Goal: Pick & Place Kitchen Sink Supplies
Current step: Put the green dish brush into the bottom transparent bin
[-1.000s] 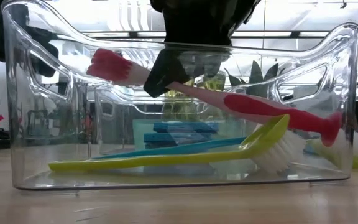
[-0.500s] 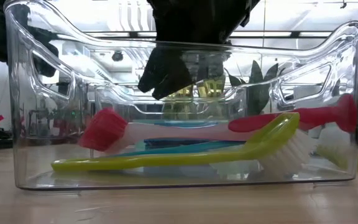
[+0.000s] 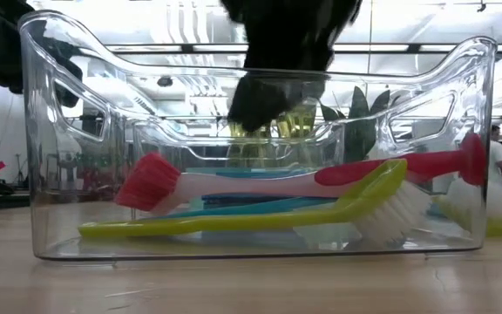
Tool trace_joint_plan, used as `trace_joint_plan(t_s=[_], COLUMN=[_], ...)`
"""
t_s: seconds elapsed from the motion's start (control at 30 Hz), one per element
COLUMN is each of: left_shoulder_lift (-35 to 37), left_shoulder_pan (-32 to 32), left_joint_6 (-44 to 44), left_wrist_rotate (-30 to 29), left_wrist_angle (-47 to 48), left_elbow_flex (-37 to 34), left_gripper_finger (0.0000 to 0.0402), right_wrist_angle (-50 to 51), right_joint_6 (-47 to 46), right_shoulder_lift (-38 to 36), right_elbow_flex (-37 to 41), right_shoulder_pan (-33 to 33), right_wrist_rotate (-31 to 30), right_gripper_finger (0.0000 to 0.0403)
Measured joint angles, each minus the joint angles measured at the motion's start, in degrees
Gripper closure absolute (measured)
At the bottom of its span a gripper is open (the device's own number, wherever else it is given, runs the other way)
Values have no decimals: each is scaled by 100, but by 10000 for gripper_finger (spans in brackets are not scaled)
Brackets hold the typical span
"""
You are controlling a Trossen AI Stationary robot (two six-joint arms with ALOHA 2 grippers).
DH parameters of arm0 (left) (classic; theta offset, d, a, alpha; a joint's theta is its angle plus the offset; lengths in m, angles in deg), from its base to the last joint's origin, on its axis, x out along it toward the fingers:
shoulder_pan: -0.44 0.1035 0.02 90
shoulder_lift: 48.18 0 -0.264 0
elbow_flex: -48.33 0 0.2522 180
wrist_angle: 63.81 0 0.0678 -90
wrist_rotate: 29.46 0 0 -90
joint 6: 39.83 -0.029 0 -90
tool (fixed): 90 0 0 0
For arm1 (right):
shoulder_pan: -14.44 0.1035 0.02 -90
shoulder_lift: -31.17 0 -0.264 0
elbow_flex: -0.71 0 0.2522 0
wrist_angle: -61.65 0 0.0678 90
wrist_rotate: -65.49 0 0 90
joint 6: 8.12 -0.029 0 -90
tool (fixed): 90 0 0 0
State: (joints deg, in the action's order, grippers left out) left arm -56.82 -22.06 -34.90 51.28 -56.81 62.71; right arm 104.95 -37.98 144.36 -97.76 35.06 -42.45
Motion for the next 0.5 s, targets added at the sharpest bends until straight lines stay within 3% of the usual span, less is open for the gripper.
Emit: trace_joint_plan(t_s=[0.27, 0.5], left_shoulder_lift=[0, 0], left_shoulder_pan=[0, 2], left_joint_6=[-1, 0], left_wrist_rotate=[-1, 0], left_wrist_angle=[1, 2], left_elbow_flex=[0, 0], left_gripper_finger=[399, 399], right_wrist_angle=[1497, 2910], right_joint_6=[-782, -2065], right_shoulder_lift=[-715, -1124], right_elbow_flex=[-29, 209], right_shoulder_pan=[169, 588], right_wrist_rotate=[-98, -1140], right_gripper_finger=[231, 238])
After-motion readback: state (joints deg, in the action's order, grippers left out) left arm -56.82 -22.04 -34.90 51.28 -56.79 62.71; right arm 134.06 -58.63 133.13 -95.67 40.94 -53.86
